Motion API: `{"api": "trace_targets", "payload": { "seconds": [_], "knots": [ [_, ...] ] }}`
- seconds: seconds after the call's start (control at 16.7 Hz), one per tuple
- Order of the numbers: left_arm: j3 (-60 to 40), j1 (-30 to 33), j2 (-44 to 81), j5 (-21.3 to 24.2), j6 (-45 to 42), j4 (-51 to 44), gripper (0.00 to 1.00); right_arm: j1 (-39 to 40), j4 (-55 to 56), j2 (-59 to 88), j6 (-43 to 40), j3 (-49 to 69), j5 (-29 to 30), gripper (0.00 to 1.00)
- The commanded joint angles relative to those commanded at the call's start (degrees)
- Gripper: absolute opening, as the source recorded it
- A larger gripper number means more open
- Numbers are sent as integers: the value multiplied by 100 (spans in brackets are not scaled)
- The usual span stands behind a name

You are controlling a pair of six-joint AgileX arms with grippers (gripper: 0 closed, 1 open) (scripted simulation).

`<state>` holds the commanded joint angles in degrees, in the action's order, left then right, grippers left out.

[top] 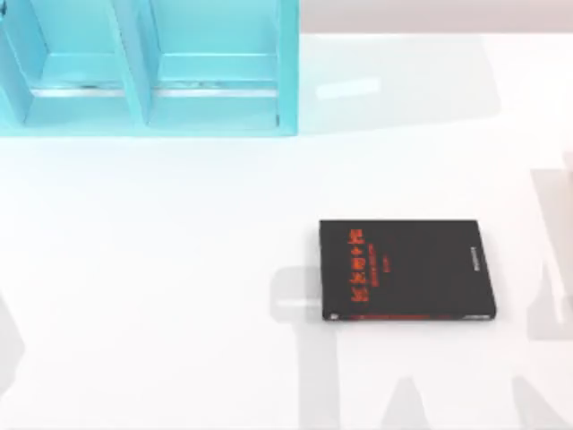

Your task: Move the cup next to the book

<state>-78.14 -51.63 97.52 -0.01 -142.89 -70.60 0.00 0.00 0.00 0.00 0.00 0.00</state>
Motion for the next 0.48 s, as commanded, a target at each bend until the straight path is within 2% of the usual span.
{"api": "trace_targets", "payload": {
  "seconds": [0.48],
  "knots": [
    [202,17,58,0,16,231,100,0,0,0,0,0,0,100]
  ]
}}
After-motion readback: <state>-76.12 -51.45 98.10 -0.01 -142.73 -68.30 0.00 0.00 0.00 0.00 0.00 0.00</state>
